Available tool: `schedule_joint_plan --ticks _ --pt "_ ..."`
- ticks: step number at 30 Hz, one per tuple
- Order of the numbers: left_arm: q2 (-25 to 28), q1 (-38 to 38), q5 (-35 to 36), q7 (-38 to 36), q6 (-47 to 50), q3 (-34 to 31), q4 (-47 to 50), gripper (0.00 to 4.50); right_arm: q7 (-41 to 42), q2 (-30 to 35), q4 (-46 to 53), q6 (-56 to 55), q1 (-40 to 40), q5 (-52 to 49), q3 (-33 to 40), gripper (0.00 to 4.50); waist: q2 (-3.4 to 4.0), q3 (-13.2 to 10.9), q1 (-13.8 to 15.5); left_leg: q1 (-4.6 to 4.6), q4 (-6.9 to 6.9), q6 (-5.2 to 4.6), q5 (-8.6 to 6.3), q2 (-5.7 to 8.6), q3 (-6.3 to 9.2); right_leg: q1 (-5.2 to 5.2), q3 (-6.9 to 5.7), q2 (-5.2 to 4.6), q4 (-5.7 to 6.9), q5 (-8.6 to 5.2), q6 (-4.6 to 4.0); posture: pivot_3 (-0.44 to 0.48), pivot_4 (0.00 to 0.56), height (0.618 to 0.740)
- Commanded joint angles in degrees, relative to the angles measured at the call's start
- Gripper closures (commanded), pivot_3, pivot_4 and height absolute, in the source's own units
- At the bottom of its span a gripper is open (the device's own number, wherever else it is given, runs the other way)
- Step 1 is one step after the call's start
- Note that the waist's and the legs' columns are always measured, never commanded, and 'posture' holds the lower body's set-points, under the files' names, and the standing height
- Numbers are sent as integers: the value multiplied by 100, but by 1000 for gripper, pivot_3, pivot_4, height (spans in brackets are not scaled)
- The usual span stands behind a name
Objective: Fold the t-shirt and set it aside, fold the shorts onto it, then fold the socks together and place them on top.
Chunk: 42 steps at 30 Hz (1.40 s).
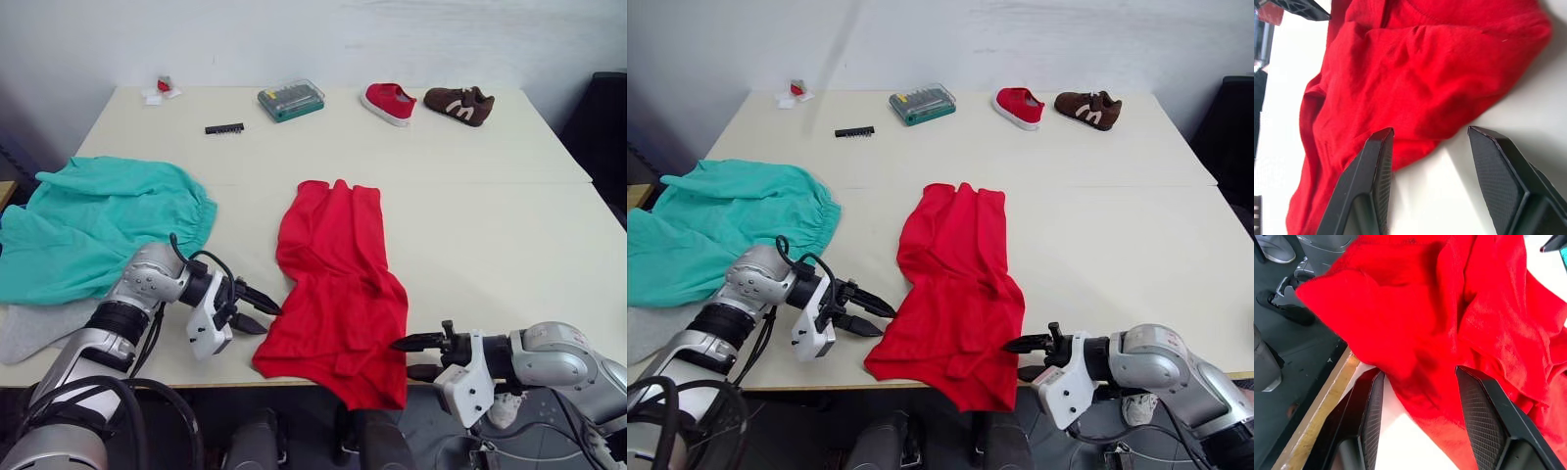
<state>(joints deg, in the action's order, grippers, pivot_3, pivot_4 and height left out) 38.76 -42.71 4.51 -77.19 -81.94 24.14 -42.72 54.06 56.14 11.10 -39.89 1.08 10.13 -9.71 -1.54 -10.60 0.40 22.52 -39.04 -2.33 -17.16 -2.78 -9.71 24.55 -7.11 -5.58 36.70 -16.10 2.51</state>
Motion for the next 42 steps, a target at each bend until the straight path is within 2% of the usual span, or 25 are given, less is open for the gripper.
schedule_joint_plan --ticks 1,4,8,9,10,14,18,26,27,30,34,39,42 --pt "-84 -87 -320 332 -117 253 -204 2355 -63 -141 -18 46 85 99 -172 2197 0 0 -4 -16 2 -1 -8 -3 0 -17 0 2 -7 -1 1 0 150 740" --pt "-78 -139 -427 566 -67 340 -283 3144 -101 -203 -64 114 130 89 -215 2760 0 0 -4 -16 5 -3 -9 -4 1 -18 1 3 -10 -1 0 0 150 740" --pt "-42 -126 -365 778 154 476 -316 4355 -134 -280 -23 357 83 -124 -159 4053 0 0 -15 -12 5 -2 -9 -3 -2 -12 3 3 -9 -1 1 0 150 740" --pt "-23 -81 -278 784 283 526 -257 4500 -132 -283 10 405 66 -182 -139 4353 1 0 -15 -11 5 -2 -9 -3 -3 -10 3 3 -9 -1 1 0 150 740" --pt "-2 -17 -168 773 457 557 -168 4500 -120 -284 58 480 47 -267 -119 4462 1 0 -21 -11 5 -3 -9 -3 -3 -10 3 3 -9 -1 1 0 150 740" --pt "121 351 535 559 1581 548 576 4500 -62 -276 450 1147 -34 -895 61 4462 6 -4 -44 -11 6 -2 -9 -4 -3 -10 4 3 -9 -1 2 0 150 740" --pt "347 662 904 300 2140 452 1320 4500 -55 -184 1062 1918 -165 -1543 397 4462 9 -6 -45 -11 6 -1 -9 -6 -1 -9 4 4 -8 -2 2 0 150 740" --pt "1345 1784 1950 -318 4392 45 3273 4500 32 136 2726 4477 -666 -3484 1190 4462 18 -11 -53 -11 11 6 -13 -12 3 -8 7 5 -10 -6 -3 0 150 740" --pt "1406 1883 2003 -347 4609 -25 3427 4500 78 184 2858 4659 -711 -3621 1241 4462 20 -12 -52 -10 12 6 -13 -12 5 -7 6 5 -11 -7 -4 0 150 740" --pt "1898 2459 2548 -384 6040 -253 4296 4500 380 400 3207 5141 -999 -4177 1398 4462 21 -14 -43 -7 16 6 -16 -12 11 -8 5 5 -19 -10 -5 0 150 740" --pt "2233 3144 2831 -475 6726 -678 5117 4500 540 473 3396 5544 -1085 -4586 1547 4462 24 -15 -42 -8 27 8 -23 -10 12 -8 6 4 -27 -19 3 0 150 740" --pt "2307 3634 2963 -504 7260 -1179 5604 4500 741 497 3451 5827 -1092 -4763 1643 4462 26 -17 -39 -11 45 18 -25 -10 11 -7 6 6 -34 -25 -3 0 150 740" --pt "2021 3292 3250 -152 8159 -1405 5494 4500 555 382 3238 6097 -810 -4861 1697 4462 27 -17 -22 -14 75 48 -27 -6 11 -6 5 7 -57 -28 -8 0 150 740"
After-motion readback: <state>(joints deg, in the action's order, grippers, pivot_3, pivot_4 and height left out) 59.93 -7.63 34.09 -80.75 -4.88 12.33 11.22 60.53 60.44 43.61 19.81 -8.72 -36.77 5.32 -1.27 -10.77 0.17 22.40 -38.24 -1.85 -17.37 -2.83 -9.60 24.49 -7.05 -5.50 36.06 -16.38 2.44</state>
